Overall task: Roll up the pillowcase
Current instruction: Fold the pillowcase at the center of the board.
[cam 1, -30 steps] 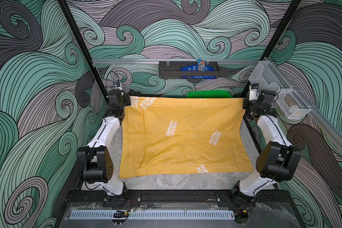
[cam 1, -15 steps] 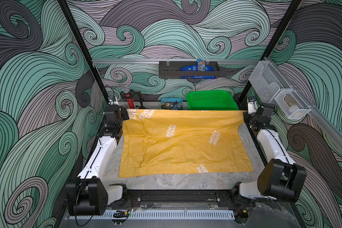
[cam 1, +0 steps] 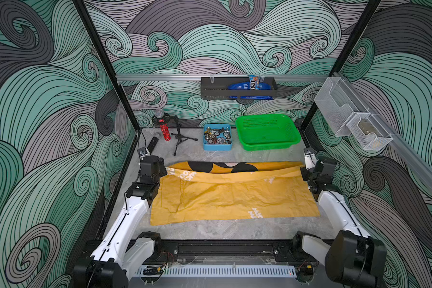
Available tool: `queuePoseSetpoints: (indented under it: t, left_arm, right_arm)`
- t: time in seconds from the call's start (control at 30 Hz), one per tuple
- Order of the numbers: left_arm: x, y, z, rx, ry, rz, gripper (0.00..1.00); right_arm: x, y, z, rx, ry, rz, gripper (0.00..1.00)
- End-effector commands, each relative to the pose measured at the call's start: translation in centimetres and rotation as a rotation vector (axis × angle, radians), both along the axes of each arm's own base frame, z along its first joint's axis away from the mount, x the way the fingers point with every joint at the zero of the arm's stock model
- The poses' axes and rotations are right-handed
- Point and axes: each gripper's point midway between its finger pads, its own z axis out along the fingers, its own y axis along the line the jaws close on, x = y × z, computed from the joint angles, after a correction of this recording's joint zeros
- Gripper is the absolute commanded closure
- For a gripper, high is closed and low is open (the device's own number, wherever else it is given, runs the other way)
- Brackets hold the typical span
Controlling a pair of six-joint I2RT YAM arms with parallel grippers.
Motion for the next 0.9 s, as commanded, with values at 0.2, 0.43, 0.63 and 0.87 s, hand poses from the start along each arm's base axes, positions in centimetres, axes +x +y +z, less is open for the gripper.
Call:
queuePoseSetpoints:
  t: [0.2, 0.43, 0.63, 0.87]
  left_arm:
    - [-6.0, 1.0, -4.2, -0.069, 0.136, 0.146, 1.00]
    - [-7.7, 0.9, -6.0, -0.118, 0.174, 0.194, 1.00]
    - [-8.7, 0.8, -7.1, -0.144, 0.231, 0.247, 1.00]
    - [-9.6, 1.3, -7.6, -0.129, 0.274, 0.308, 1.00]
  right_arm:
    - [-3.6, -1.3, 0.2, -0.231, -0.010, -0.066, 1.00]
    - [-6.3, -2.2, -0.4, -0.305, 0.019, -0.136, 1.00]
    - [-7.4, -2.5, -0.3, -0.334, 0.066, -0.146, 1.00]
    - [-9.6, -1.7, -2.8, -0.310, 0.188, -0.111, 0.98]
